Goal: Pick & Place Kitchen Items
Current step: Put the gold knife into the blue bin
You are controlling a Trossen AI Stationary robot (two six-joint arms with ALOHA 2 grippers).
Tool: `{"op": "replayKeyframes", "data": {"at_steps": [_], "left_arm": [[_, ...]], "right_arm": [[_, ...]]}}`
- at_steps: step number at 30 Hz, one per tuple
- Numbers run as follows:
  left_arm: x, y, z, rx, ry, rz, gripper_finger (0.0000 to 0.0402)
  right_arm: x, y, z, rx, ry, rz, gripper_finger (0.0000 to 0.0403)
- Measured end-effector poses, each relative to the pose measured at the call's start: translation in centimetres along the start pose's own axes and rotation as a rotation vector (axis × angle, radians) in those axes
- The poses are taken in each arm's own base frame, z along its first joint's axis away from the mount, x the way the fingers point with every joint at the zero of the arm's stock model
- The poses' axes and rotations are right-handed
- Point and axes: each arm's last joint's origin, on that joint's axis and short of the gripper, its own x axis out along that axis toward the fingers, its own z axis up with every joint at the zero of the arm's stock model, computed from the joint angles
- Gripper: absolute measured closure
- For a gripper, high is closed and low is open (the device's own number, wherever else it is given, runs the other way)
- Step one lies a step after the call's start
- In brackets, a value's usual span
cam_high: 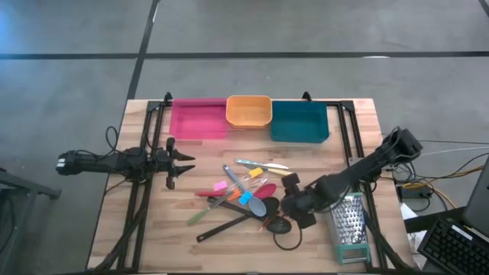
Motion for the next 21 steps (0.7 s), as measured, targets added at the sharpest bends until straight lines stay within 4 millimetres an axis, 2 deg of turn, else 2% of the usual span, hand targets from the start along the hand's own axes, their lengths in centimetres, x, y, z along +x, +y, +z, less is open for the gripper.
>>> {"op": "replayKeyframes", "data": {"at_steps": [6, 21], "left_arm": [[0.0, 0.0, 0.0, 0.000, 0.000, 0.000, 0.0266], [0.0, 0.0, 0.0, 0.000, 0.002, 0.000, 0.0266]], "right_arm": [[2.2, 0.6, 0.0, 0.030, 0.079, 0.009, 0.0225], [5.2, 1.3, -0.2, 0.055, 0.149, 0.038, 0.0284]]}}
